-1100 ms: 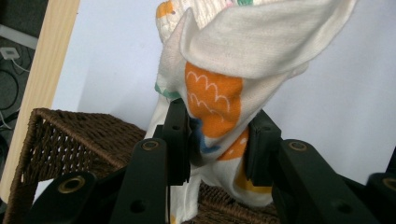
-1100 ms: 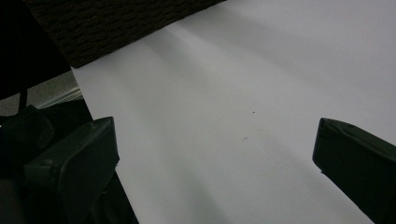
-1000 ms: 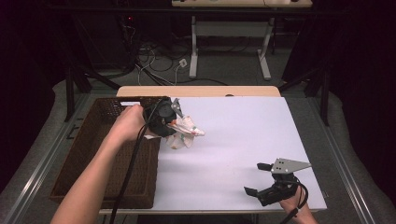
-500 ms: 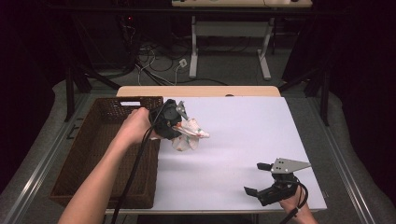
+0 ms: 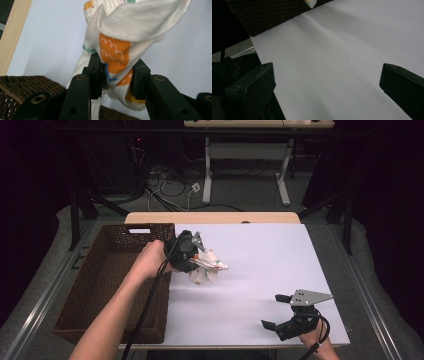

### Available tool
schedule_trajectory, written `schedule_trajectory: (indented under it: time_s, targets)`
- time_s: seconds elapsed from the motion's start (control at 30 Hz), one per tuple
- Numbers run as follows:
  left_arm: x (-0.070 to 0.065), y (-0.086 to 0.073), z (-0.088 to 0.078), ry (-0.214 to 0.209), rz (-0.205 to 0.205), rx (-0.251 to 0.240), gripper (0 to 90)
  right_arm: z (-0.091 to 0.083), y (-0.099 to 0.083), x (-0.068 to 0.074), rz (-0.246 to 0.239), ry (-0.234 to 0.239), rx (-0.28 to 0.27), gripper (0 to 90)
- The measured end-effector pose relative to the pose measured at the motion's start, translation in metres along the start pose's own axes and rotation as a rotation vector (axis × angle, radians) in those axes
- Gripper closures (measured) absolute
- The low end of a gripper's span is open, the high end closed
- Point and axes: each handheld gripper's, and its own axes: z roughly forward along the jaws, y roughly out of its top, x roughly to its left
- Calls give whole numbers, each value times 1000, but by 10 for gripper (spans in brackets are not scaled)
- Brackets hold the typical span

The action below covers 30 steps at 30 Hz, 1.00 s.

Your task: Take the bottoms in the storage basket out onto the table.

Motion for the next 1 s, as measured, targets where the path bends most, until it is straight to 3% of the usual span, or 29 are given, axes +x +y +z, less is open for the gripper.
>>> schedule_trajectory:
  time_s: [1.0]
  targets:
    - [-6, 4, 22, -24, -42, -75, 672, -2, -1, 0, -6, -4, 12, 0]
